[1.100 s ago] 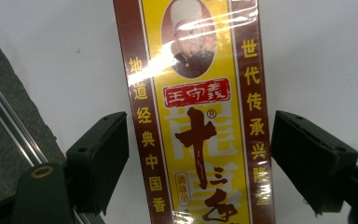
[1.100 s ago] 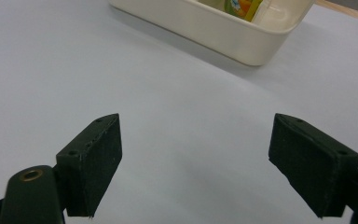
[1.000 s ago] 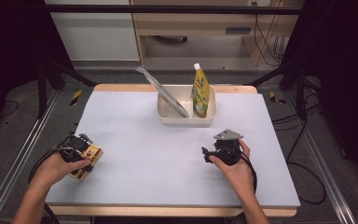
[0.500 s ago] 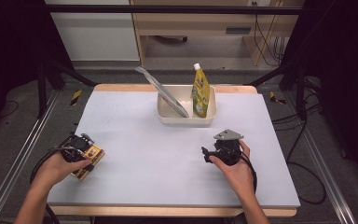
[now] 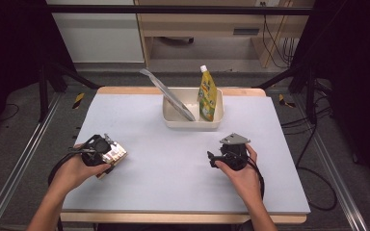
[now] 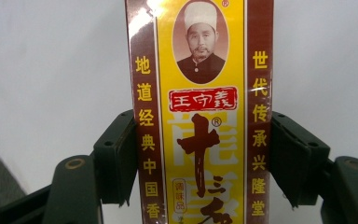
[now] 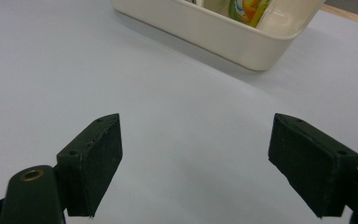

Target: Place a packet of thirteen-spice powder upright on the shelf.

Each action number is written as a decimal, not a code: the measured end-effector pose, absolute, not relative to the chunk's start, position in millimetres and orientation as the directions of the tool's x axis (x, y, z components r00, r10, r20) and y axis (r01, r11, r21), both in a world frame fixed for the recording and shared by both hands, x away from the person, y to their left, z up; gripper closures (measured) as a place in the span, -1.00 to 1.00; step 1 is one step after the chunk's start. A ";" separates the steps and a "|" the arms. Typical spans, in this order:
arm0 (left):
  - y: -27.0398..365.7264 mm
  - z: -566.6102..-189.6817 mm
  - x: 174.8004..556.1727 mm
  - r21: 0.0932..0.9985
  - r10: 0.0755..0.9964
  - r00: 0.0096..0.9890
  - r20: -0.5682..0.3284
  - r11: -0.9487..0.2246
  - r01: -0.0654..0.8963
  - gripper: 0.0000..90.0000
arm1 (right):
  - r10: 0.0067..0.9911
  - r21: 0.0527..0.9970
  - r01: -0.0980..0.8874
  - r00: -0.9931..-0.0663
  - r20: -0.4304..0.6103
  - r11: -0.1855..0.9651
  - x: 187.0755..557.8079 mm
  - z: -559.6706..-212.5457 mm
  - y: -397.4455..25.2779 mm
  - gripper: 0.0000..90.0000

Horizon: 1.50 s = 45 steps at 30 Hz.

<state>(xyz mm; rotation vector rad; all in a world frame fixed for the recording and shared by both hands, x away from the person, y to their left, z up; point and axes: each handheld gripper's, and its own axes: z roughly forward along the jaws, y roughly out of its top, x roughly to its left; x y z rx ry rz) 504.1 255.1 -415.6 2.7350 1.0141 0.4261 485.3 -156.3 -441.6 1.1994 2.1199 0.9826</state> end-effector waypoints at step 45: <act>115.4 -409.3 504.0 0.456 0.371 0.825 0.425 -0.876 0.159 -0.29 | 0.803 0.884 0.441 -0.578 0.146 0.156 507.5 -390.5 -124.0 -0.24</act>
